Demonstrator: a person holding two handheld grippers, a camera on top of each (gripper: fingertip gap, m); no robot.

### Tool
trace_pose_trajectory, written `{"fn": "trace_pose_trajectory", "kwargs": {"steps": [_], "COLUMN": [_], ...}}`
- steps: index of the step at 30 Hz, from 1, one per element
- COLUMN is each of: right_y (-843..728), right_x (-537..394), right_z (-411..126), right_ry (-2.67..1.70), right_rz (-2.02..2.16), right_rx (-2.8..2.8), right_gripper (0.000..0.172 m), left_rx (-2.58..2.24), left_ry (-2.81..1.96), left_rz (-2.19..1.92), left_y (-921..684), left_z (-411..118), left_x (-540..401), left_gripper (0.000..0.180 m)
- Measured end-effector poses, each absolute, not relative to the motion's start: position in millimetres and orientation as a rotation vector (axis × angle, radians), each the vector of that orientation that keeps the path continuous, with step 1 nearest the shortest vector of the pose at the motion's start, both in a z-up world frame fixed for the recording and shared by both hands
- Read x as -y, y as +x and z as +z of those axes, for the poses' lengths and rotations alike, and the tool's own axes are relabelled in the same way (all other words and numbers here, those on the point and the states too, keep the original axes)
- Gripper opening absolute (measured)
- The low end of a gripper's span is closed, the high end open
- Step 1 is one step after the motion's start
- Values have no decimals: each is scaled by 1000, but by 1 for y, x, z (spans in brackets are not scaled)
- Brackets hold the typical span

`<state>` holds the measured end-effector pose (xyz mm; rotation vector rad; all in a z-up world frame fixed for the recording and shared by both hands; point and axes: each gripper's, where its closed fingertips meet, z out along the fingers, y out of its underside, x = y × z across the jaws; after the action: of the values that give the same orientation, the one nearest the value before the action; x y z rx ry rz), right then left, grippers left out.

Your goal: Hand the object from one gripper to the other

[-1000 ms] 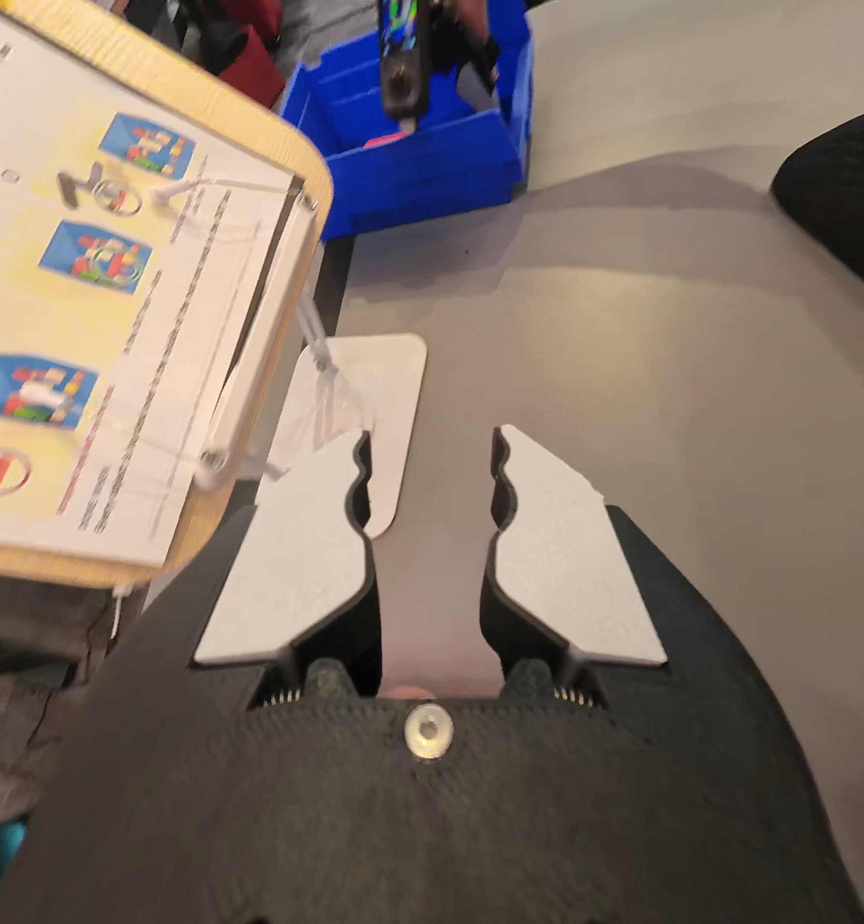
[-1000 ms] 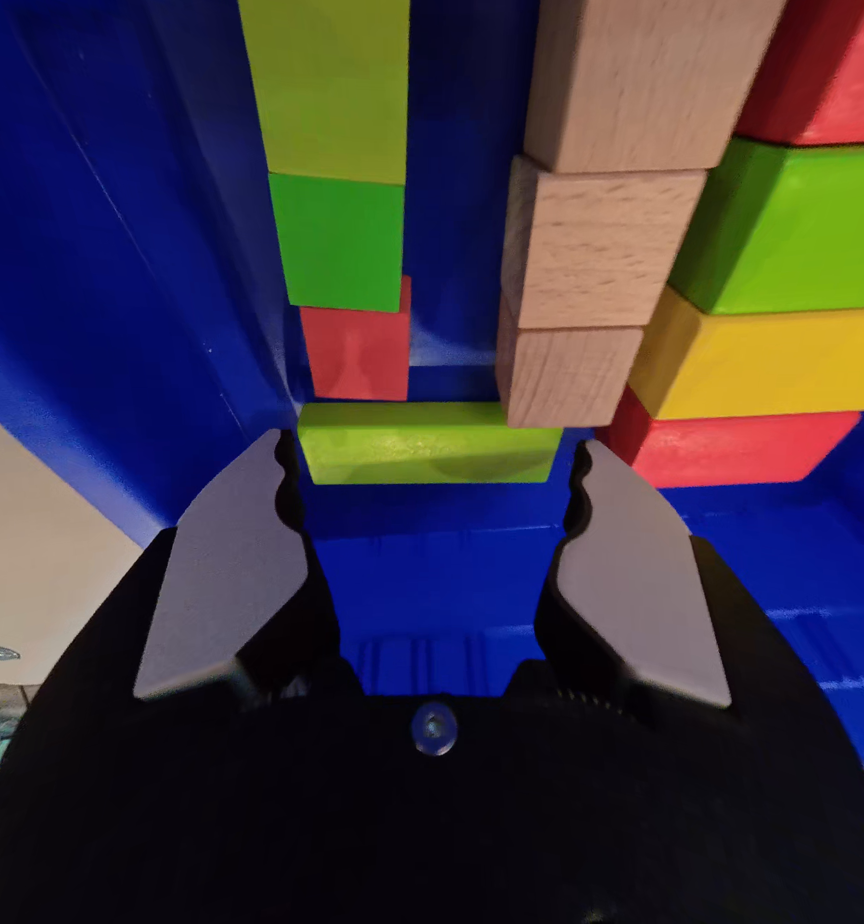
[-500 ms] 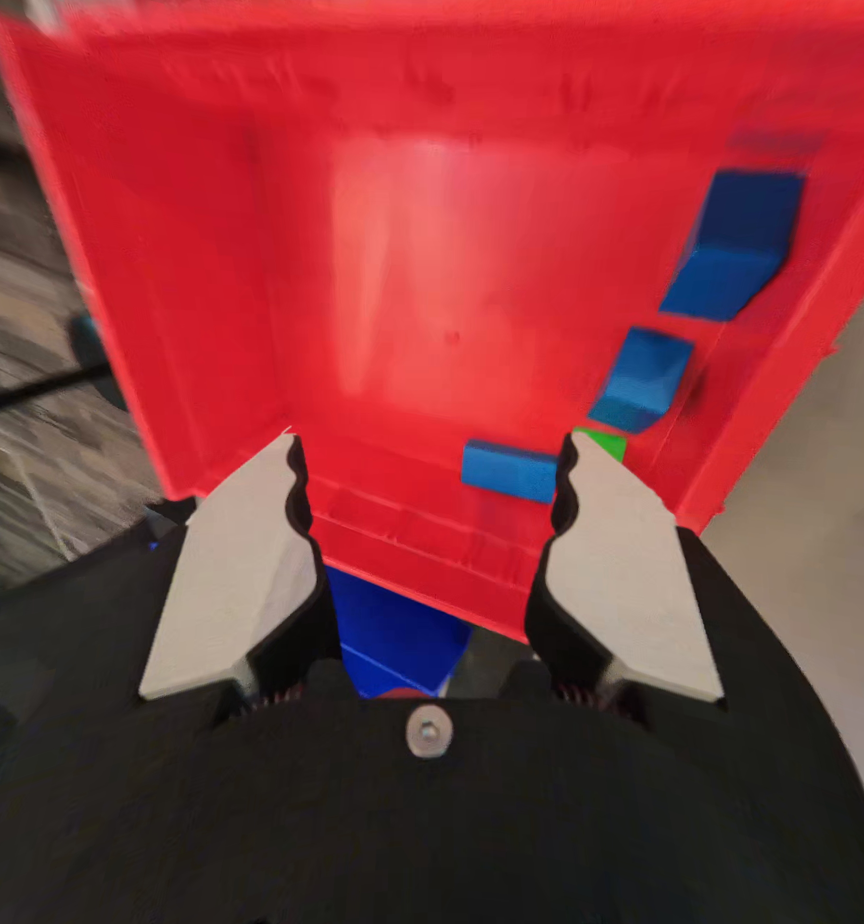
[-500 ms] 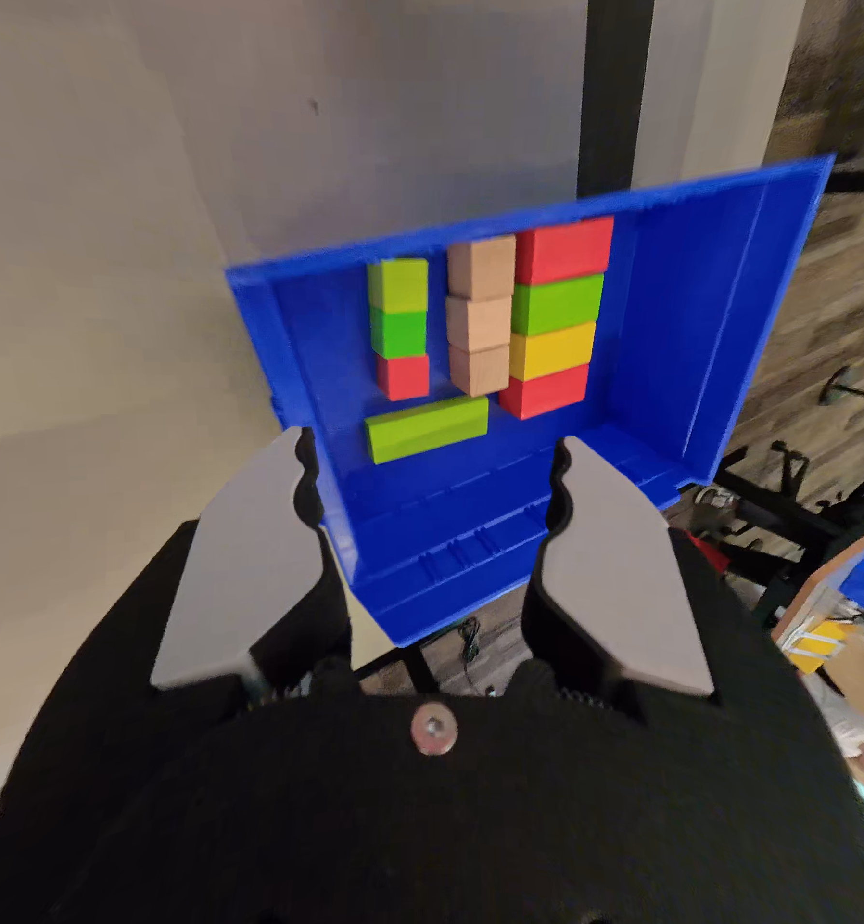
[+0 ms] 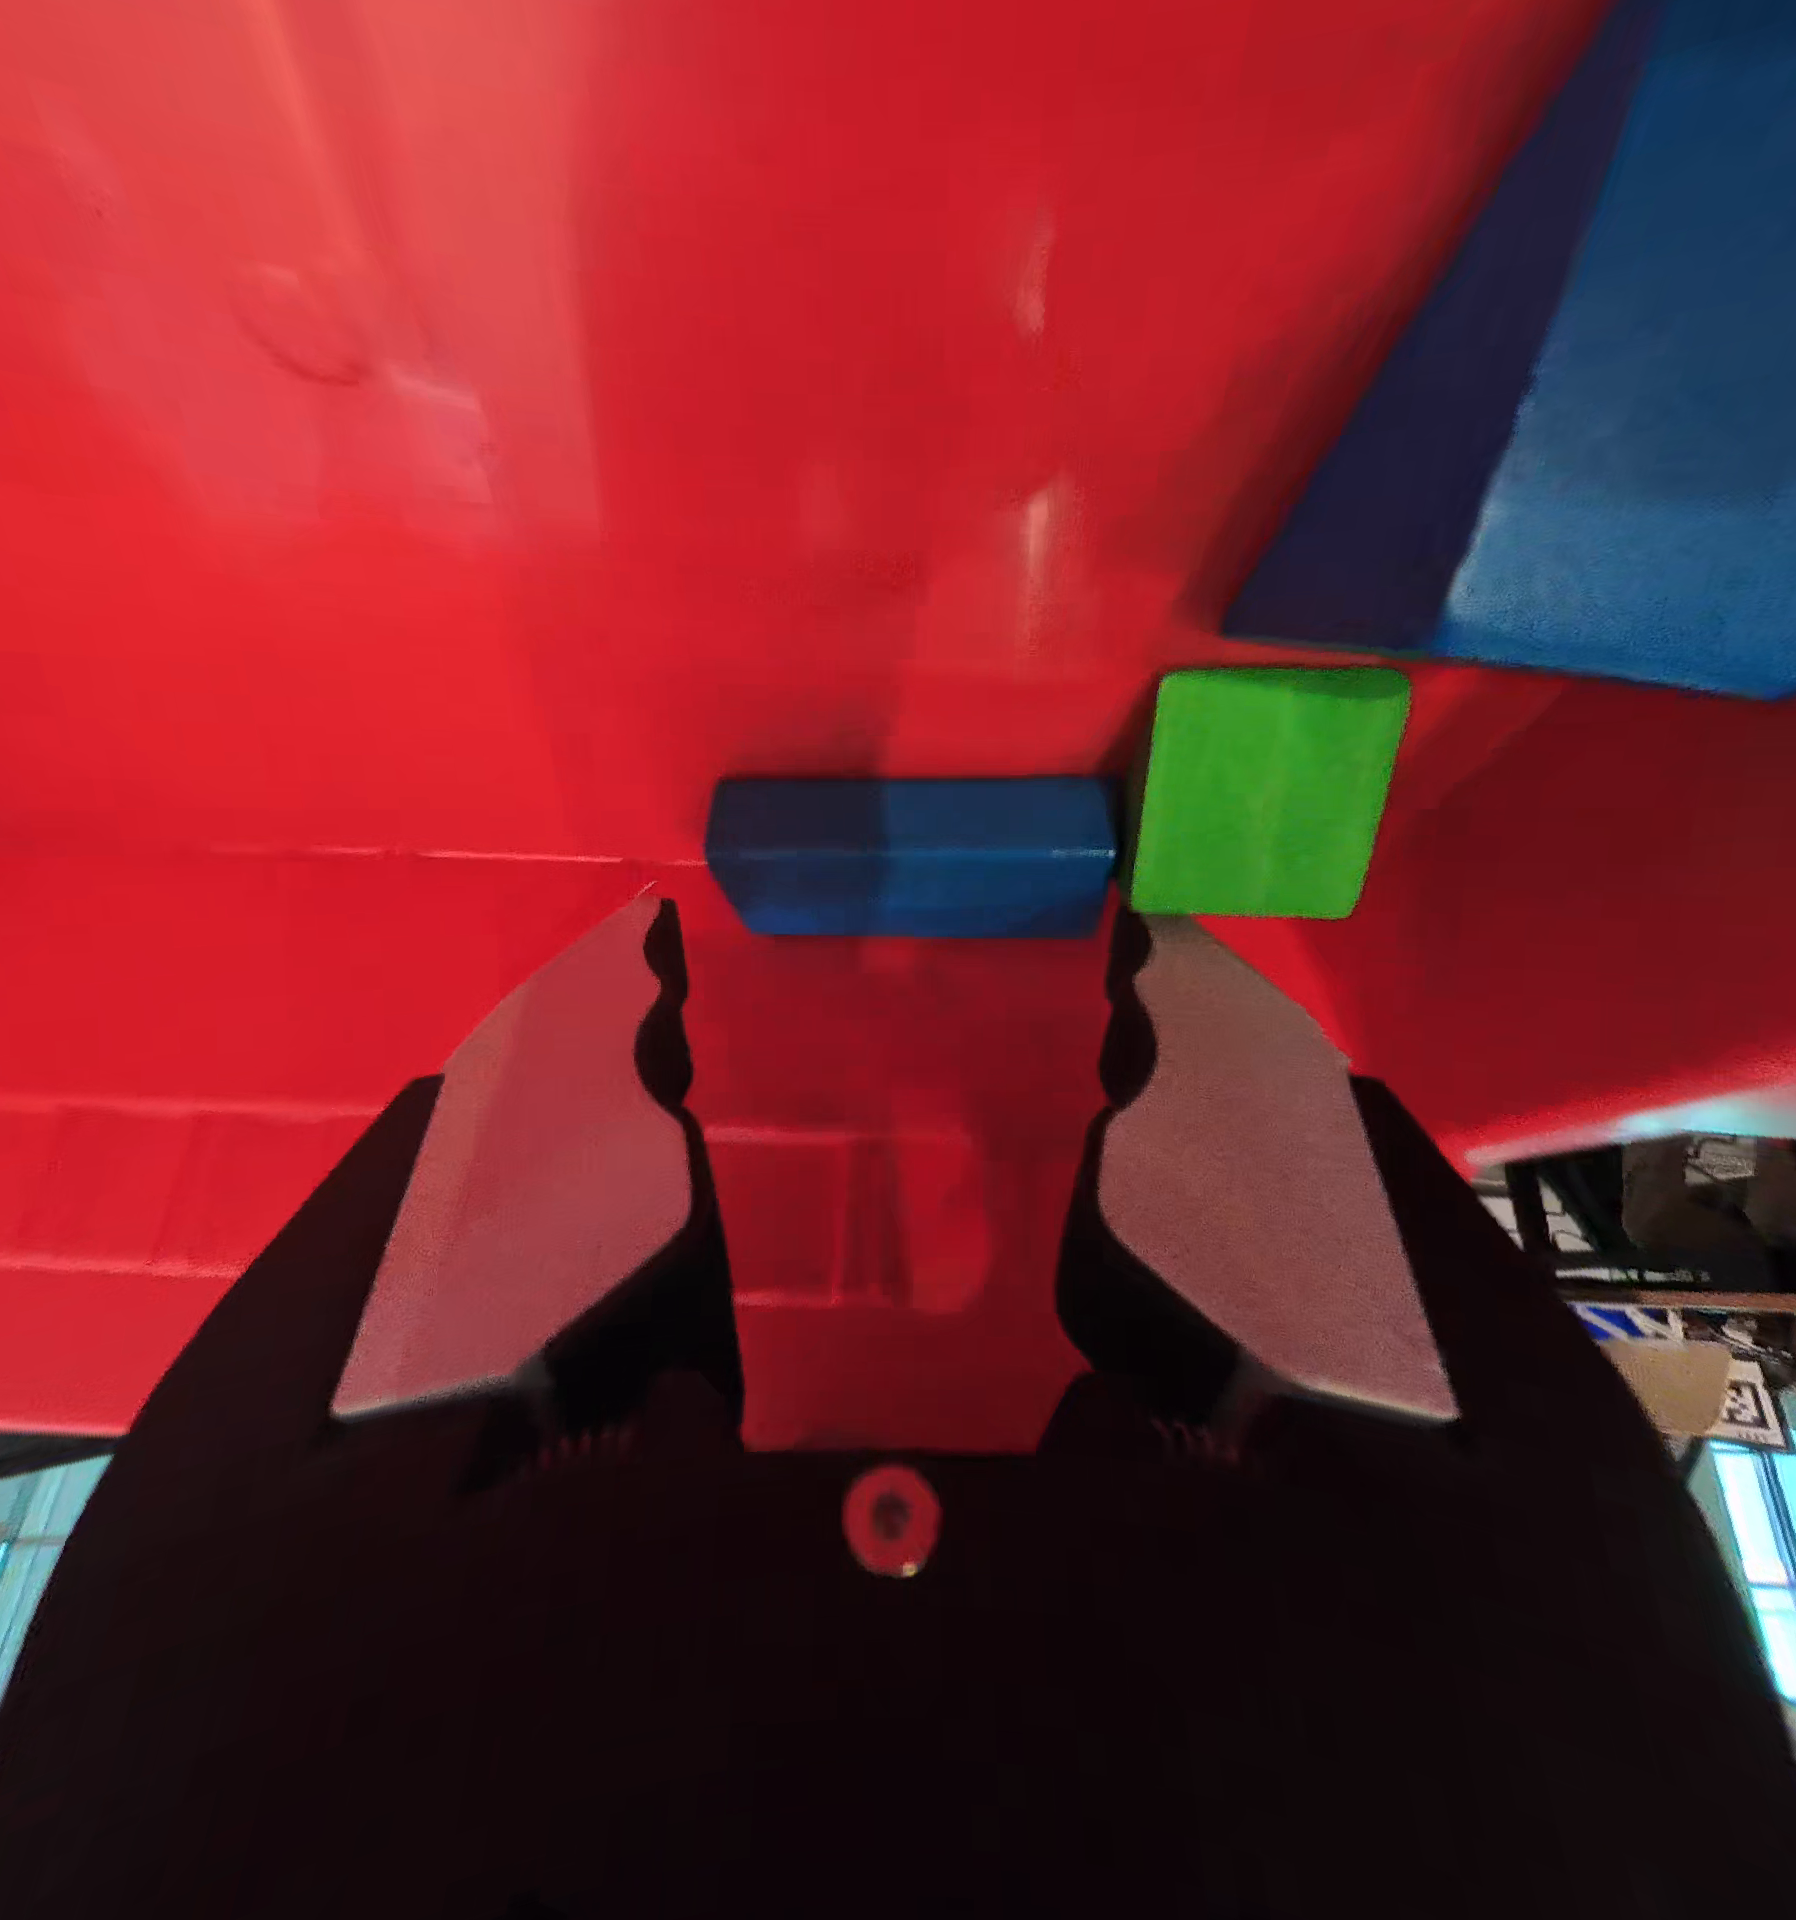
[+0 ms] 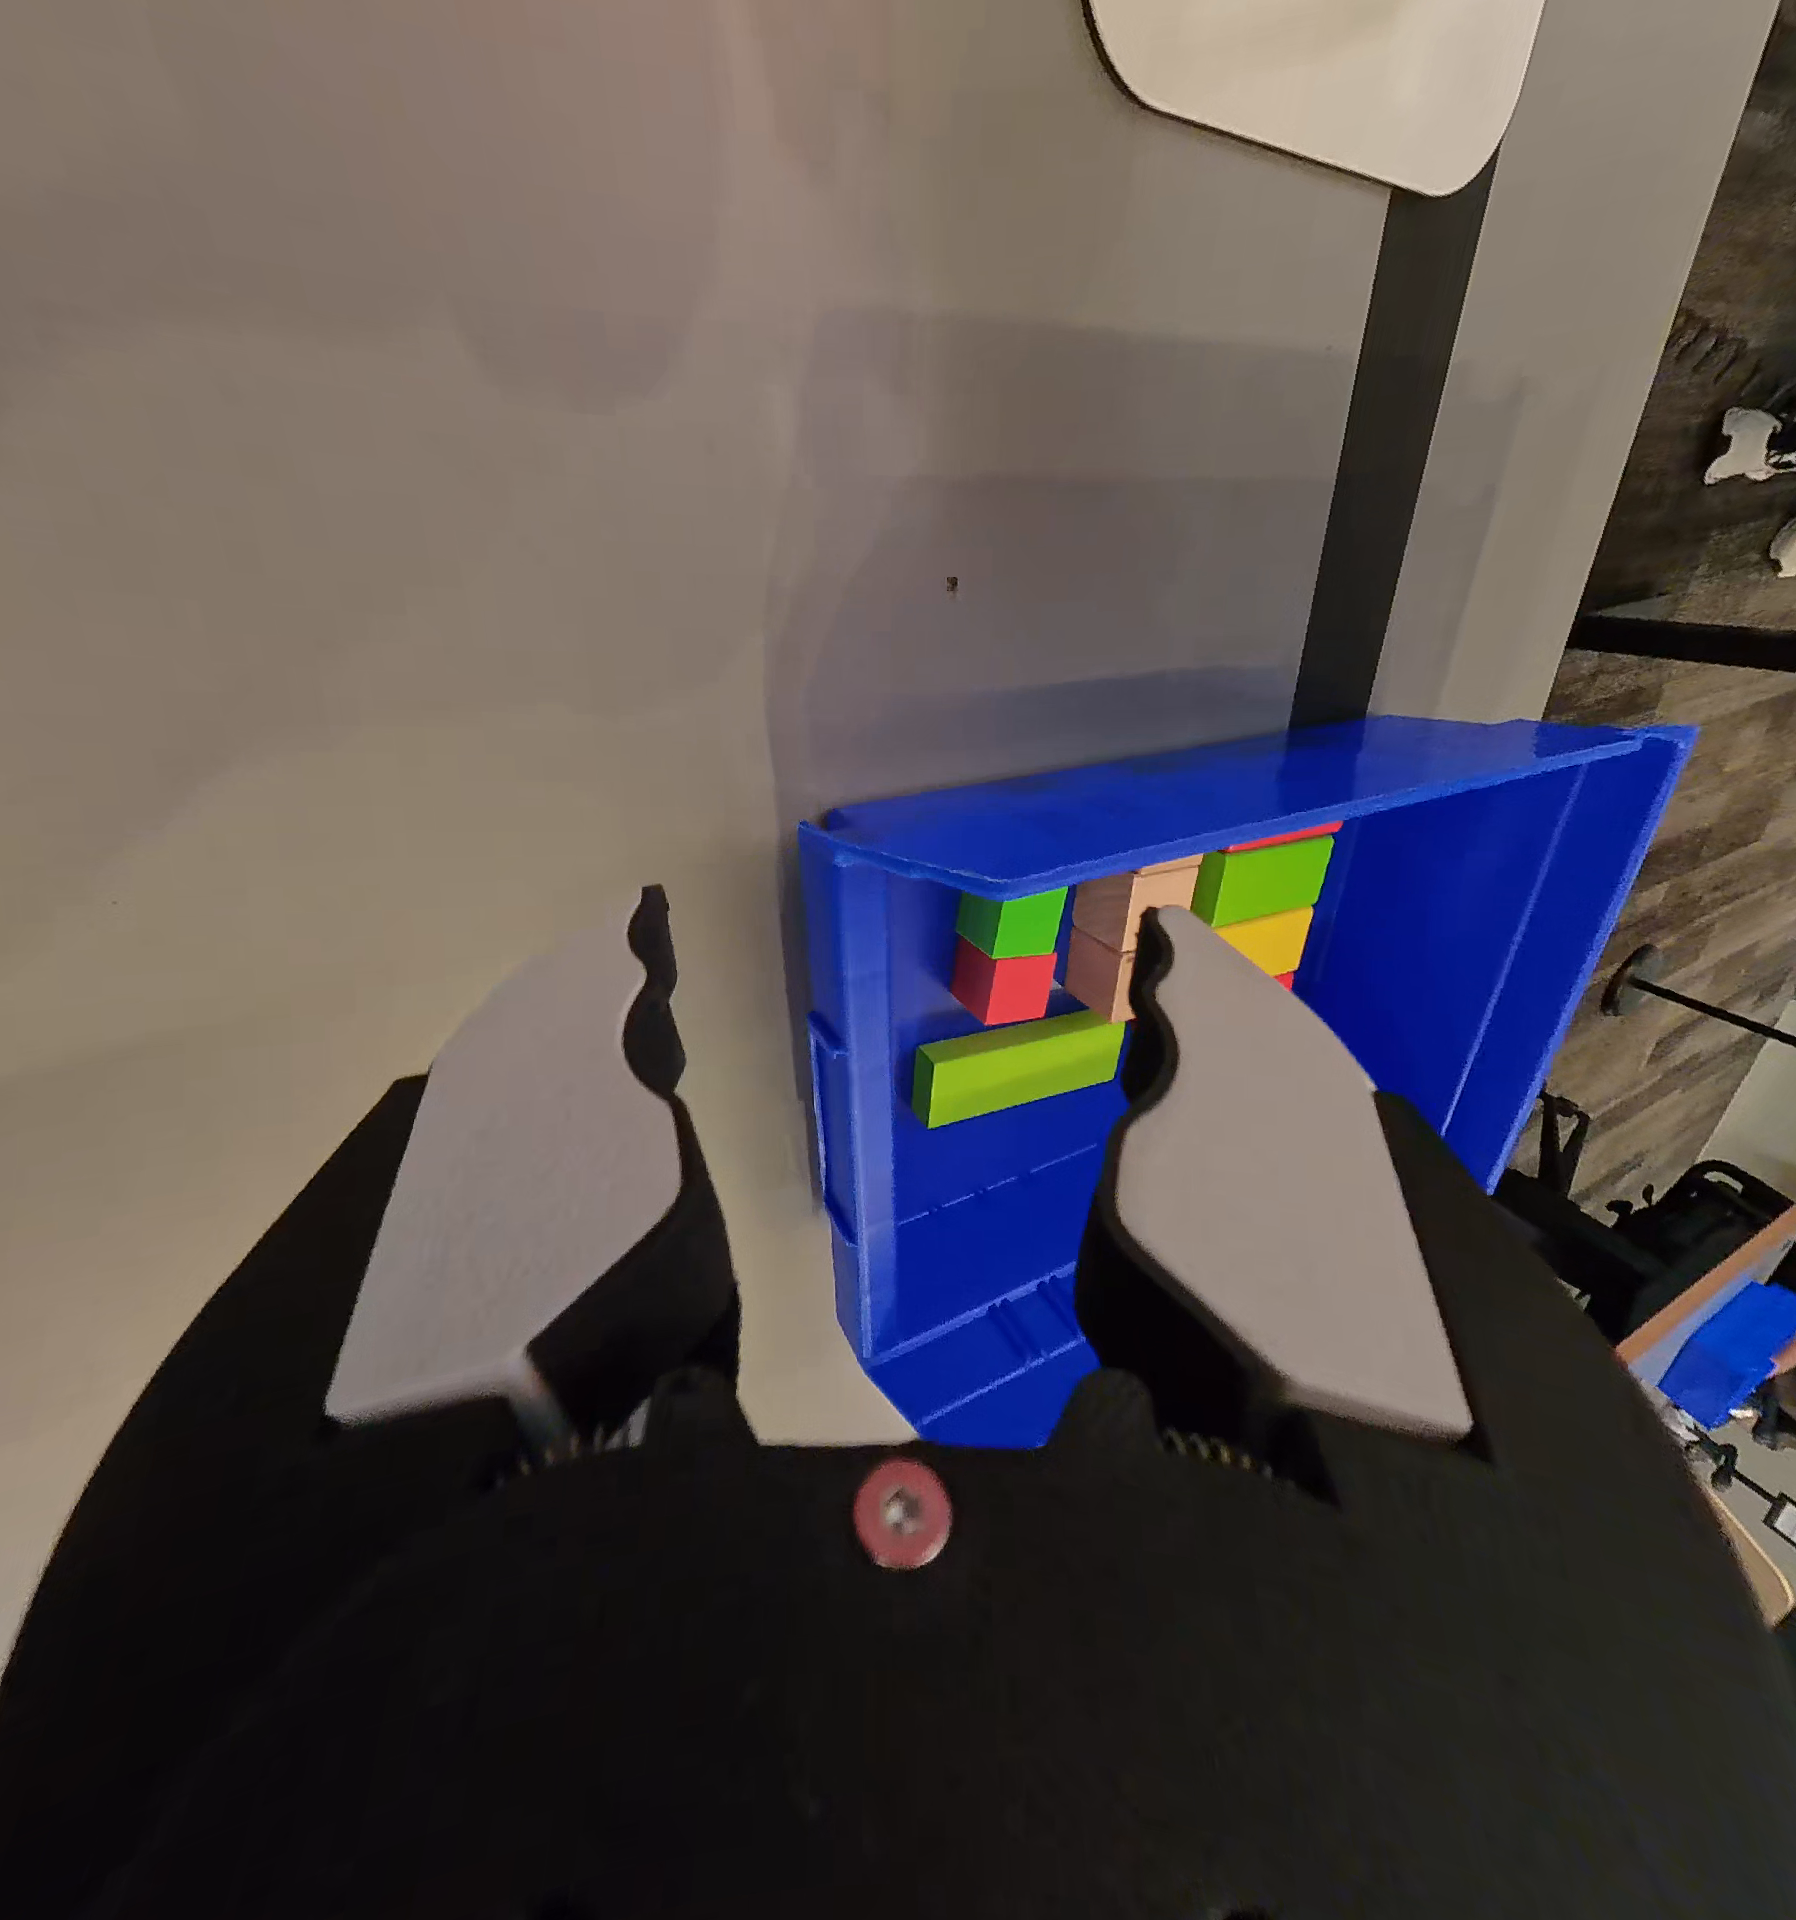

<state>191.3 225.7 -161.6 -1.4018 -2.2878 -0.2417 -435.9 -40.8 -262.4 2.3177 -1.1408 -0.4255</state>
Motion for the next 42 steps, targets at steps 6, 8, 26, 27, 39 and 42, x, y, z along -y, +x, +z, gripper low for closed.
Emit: {"fn": "trace_pose_trajectory", "kwargs": {"steps": [6, 8, 26, 27, 39, 42], "right_y": [187, 183, -36, -44, -78, -75], "right_x": [-217, -213, -53, -47, -46, -45], "right_z": [-162, -161, -60, -55, -32, -33], "right_ry": [-1369, -1356, -771, -752, -698, -695], "right_rz": [-222, -205, 764, 827, 1014, 1048], "right_rx": [2289, 2282, 1882, 1861, 1704, 1712], "right_gripper": [80, 80, 72, 72, 79, 71], "left_rx": [1089, 1078, 1813, 1920, 2438, 2468], "left_ry": [2335, 2372, 3373, 3378, 3293, 3261], "left_rz": [-441, -479, -228, -202, -16, 6], "left_y": [-438, -441, -210, -189, -77, -69], "left_z": [-268, -266, -105, -96, -54, -55], "left_x": [42, 38, -58, -59, -62, -63], "left_gripper": [70, 69, 69, 69, 69, 69]}}
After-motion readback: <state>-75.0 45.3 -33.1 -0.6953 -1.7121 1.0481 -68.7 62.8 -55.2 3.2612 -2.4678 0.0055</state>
